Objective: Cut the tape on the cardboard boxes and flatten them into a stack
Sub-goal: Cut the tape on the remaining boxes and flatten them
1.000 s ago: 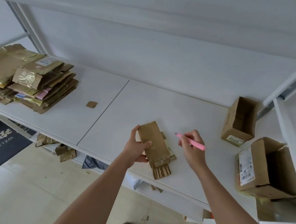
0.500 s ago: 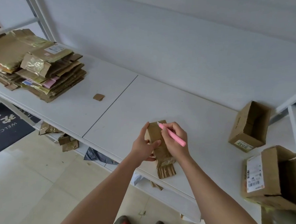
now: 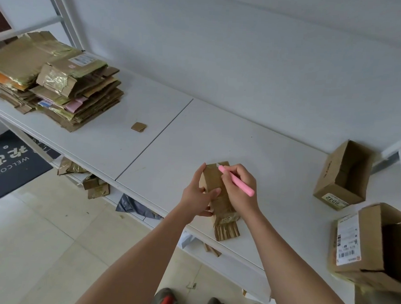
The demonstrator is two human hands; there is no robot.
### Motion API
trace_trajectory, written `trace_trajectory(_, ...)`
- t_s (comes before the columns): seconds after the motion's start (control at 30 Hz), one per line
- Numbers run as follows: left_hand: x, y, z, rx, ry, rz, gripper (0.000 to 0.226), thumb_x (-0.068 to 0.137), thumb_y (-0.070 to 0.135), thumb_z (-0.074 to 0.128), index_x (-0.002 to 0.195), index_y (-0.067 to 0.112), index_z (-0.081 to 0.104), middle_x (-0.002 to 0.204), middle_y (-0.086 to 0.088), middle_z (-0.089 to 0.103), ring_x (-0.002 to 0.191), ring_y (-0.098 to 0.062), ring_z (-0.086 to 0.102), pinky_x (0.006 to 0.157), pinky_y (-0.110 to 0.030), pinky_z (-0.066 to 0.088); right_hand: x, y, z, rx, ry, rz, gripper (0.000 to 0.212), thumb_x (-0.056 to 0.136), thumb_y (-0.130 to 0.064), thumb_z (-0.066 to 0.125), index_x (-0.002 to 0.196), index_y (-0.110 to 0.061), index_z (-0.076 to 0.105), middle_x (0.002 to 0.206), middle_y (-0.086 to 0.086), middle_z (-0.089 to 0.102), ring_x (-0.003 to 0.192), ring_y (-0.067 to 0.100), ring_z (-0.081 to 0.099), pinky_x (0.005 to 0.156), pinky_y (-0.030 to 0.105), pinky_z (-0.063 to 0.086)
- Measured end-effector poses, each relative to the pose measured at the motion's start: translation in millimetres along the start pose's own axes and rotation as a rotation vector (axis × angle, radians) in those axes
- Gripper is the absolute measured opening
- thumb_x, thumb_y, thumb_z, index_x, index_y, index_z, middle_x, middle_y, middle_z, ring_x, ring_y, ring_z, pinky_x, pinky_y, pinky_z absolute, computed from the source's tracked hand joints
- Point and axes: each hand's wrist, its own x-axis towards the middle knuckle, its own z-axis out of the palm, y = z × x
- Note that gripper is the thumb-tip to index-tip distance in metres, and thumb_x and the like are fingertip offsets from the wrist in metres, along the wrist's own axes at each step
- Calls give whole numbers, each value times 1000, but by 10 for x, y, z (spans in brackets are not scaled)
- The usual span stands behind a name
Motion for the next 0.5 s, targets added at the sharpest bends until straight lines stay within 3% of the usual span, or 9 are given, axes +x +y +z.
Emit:
trace_trajectory(0.17, -8, 15, 3, 12, 0, -5, 77, 91, 26, 70, 139, 64, 24, 120, -11, 61, 96, -28, 69, 57, -33, 60, -10, -15, -21, 94, 26, 45, 5, 95, -9, 62, 91, -10, 65, 94, -8, 73, 89, 2, 68, 73, 16, 53)
trace_trajectory(0.3, -18, 26, 2, 20, 5, -13, 77, 90, 26, 71, 139, 64, 24, 120, -10, 61, 95, -30, 70, 57, -33, 60, -1, 6, -24, 91, 28, 57, 4, 92, -7, 65, 95, -9, 63, 88, -3, 71, 85, 7, 68, 70, 20, 55)
trace_trajectory(0.5, -26, 43, 0, 23, 2, -11, 76, 90, 26, 71, 137, 66, 25, 121, -11, 60, 94, -29, 70, 57, -34, 60, 57, 26, 1, 8, 33, 29, 12, 99, -13, 58, 93, -5, 53, 83, 1, 72, 79, 4, 69, 64, 15, 52)
